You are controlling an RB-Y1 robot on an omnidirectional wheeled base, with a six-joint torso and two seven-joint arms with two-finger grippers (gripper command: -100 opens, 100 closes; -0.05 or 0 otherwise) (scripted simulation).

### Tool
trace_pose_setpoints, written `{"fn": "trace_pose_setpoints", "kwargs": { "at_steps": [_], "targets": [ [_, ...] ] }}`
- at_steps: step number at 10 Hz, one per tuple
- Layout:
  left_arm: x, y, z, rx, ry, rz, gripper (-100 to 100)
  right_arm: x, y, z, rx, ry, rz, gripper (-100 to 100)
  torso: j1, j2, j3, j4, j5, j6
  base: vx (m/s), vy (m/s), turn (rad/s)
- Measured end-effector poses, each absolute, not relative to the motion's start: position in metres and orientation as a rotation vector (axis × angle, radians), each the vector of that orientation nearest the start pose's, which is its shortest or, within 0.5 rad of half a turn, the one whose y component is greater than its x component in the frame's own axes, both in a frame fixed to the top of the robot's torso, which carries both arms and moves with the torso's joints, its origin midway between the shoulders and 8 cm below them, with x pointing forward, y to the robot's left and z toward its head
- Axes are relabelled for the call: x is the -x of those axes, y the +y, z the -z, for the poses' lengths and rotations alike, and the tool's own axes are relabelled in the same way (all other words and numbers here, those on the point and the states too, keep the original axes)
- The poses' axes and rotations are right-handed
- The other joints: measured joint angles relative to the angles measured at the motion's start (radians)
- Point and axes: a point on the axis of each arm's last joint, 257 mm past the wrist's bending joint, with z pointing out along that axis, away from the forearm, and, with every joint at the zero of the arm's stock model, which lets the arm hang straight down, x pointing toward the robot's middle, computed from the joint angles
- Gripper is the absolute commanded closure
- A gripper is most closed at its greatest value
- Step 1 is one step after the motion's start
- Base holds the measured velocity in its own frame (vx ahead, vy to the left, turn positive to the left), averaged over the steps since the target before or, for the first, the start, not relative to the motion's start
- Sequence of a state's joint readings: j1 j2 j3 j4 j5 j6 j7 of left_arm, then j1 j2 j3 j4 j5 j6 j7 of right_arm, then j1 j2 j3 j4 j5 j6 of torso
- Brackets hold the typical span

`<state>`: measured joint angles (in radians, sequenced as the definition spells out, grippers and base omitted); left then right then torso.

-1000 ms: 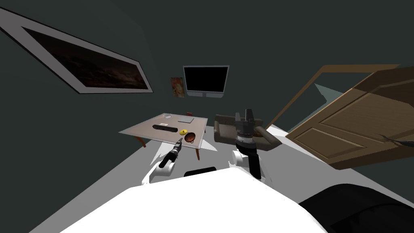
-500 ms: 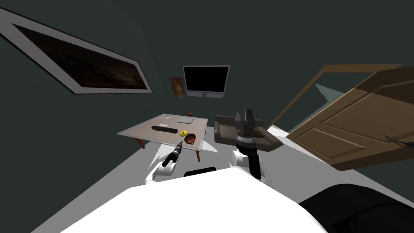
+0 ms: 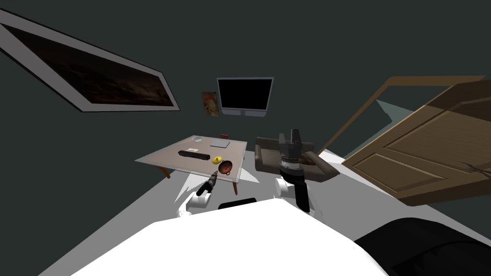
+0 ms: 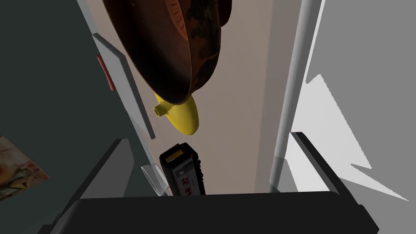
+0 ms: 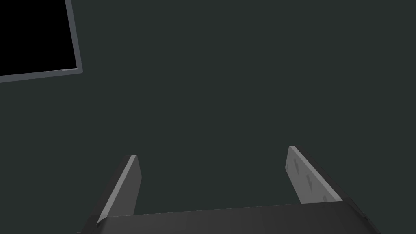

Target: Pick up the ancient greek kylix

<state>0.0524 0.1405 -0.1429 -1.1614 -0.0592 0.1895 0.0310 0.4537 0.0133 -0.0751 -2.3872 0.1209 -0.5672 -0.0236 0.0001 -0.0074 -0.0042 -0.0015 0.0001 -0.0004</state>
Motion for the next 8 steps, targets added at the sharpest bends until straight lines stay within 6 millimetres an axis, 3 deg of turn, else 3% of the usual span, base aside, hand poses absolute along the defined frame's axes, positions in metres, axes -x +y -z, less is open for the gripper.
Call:
{"fn": "trace_pose_setpoints", "kwargs": {
  "at_steps": [2,8],
  "targets": [
    [-0.425,0.229,0.518,1.511,1.866,0.706,-100,-0.307,-0.272,-0.094,-0.417,0.519,-1.228,0,0.000,-0.002,-0.001,0.000,0.000,0.000,0.120,0.004,0.003],
    [-0.414,0.165,0.532,1.601,1.908,0.758,-100,-0.307,-0.272,-0.094,-0.417,0.519,-1.228,0,-0.001,0.004,0.002,0.001,0.000,0.000,0.049,-0.003,-0.001]
  ]
}}
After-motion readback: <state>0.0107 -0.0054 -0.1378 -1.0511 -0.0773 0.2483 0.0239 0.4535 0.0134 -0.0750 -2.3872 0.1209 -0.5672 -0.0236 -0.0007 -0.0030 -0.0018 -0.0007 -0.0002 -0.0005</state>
